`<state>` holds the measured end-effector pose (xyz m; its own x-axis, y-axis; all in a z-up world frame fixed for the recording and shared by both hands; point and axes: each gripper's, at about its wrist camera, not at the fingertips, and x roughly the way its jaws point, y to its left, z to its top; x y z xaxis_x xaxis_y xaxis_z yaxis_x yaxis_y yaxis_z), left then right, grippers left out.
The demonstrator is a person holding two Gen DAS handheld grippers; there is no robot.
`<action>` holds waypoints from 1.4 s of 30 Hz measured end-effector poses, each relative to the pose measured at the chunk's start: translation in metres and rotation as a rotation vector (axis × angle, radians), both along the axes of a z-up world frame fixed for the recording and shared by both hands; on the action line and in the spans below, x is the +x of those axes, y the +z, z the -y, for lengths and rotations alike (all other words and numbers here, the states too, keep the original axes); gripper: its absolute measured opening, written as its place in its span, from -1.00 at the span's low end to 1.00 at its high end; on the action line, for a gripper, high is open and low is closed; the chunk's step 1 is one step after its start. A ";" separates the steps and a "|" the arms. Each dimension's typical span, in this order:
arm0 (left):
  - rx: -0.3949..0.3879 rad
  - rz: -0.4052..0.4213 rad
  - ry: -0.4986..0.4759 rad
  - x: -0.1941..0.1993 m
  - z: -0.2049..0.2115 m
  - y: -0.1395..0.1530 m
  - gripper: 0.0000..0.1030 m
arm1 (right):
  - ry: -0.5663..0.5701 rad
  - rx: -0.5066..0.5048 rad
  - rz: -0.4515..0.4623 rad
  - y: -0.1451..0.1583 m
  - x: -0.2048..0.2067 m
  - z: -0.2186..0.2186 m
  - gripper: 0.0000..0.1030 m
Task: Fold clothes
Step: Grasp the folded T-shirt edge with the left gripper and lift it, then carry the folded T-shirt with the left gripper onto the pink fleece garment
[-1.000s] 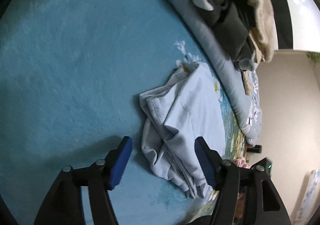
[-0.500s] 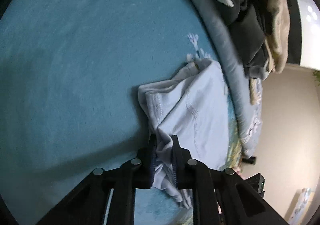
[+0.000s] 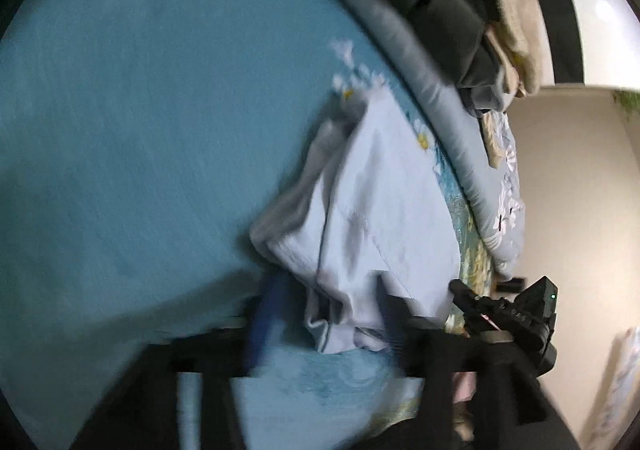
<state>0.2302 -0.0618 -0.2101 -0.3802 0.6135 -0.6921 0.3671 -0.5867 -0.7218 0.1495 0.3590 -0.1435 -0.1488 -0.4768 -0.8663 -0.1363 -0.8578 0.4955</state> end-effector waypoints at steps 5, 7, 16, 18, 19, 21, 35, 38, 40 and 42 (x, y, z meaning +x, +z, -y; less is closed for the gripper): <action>-0.018 -0.014 -0.008 -0.027 0.004 -0.005 0.45 | -0.038 -0.059 -0.016 -0.004 0.008 -0.012 -0.14; -0.006 -0.003 -0.032 -0.038 0.002 -0.014 0.45 | -0.047 -0.054 0.007 -0.012 0.010 -0.012 -0.13; -0.028 0.007 -0.081 -0.048 -0.023 -0.017 0.03 | -0.266 -0.180 0.070 -0.041 0.020 -0.011 -0.27; -0.075 0.022 -0.089 -0.049 -0.031 -0.015 -0.39 | -0.279 -0.185 0.082 -0.042 0.021 -0.005 -0.69; -0.102 0.030 -0.094 -0.049 -0.035 -0.015 -0.55 | -0.285 -0.181 0.085 -0.040 0.022 -0.003 -0.80; -0.124 0.024 -0.089 -0.049 -0.041 -0.009 -0.65 | -0.285 -0.171 0.081 -0.033 0.023 0.000 -0.85; -0.235 -0.323 -0.346 -0.046 -0.128 0.130 -0.70 | -0.123 -0.082 -0.194 0.098 0.056 -0.044 -0.88; -0.297 -0.421 -0.453 -0.051 -0.173 0.165 -0.70 | -0.151 -0.076 -0.272 0.125 0.070 -0.070 -0.88; -0.301 -0.457 -0.522 -0.056 -0.204 0.180 -0.70 | -0.180 -0.063 -0.316 0.139 0.084 -0.096 -0.88; -0.303 -0.478 -0.587 -0.064 -0.238 0.190 -0.70 | -0.217 -0.047 -0.340 0.148 0.093 -0.123 -0.88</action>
